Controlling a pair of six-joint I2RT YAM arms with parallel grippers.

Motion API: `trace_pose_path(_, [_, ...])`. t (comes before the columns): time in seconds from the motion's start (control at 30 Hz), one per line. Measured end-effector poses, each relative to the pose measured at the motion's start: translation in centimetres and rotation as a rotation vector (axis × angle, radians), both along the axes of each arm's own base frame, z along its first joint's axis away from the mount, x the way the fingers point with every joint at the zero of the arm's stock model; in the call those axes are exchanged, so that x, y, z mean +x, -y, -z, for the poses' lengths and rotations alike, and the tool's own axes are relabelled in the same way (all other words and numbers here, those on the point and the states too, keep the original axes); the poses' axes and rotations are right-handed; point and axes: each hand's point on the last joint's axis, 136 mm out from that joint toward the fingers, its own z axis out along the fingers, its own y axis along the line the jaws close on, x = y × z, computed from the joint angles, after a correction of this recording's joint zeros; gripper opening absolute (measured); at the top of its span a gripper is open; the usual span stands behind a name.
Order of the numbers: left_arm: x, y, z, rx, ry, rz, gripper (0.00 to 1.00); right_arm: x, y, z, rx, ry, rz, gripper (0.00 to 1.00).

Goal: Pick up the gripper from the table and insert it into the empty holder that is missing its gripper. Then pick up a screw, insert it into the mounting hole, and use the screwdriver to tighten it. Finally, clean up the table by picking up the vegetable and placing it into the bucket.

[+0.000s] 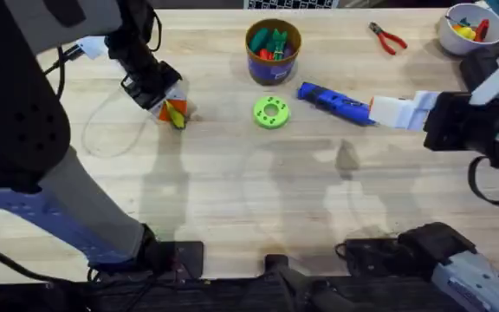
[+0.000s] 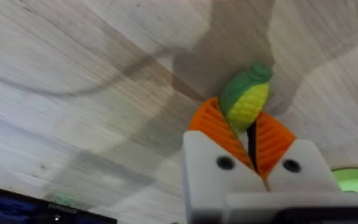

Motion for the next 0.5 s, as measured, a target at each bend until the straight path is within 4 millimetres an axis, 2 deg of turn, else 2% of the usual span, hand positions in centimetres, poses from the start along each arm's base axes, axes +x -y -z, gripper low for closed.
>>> trace_pose_path(0.13, [0.8,0.2,-0.8,-0.015,0.019,0.033,0.036,0.0,0.0,0.0,0.000,-0.001,0.000,0.993])
trace_pose_path(0.23, [3.8,0.7,-3.2,-0.040,0.115,0.101,0.036,0.0,0.0,0.0,0.000,-0.001,0.000,0.993])
trace_pose_path(0.3, [6.1,1.0,-5.8,-0.055,0.201,0.154,0.036,0.0,0.0,0.0,0.000,0.000,0.000,0.994])
trace_pose_path(0.4, [9.3,1.7,-10.6,-0.065,0.352,0.259,0.036,0.0,0.0,0.0,0.000,0.000,0.000,0.994])
trace_pose_path(0.5, [11.6,2.8,-15.4,-0.060,0.500,0.393,0.036,0.0,0.0,0.0,0.000,0.000,0.000,0.994])
